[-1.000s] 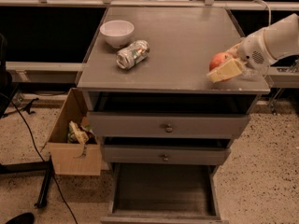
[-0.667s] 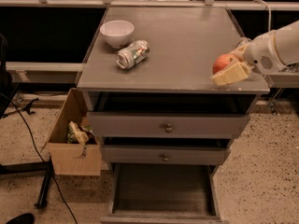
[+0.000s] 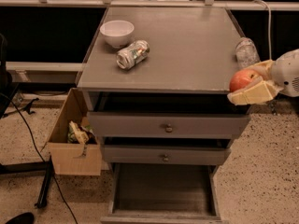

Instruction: Place apple into top drawer

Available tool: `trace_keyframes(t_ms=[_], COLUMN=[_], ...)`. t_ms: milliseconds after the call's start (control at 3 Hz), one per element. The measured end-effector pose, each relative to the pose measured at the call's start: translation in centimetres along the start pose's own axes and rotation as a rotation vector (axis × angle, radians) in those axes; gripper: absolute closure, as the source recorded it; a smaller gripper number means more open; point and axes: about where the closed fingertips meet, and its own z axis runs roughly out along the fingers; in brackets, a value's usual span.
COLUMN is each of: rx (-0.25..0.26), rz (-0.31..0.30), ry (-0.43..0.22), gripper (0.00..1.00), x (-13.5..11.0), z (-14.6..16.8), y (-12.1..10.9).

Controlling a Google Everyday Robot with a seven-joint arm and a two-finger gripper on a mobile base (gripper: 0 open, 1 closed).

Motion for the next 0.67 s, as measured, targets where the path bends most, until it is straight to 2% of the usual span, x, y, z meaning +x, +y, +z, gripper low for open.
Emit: trace_keyframes(t_ms=[667], rx=[-0.015], rz=[0.002], ry=[-0.003], gripper=[1.0], x=[0.47], z=[0.6], y=[0.46])
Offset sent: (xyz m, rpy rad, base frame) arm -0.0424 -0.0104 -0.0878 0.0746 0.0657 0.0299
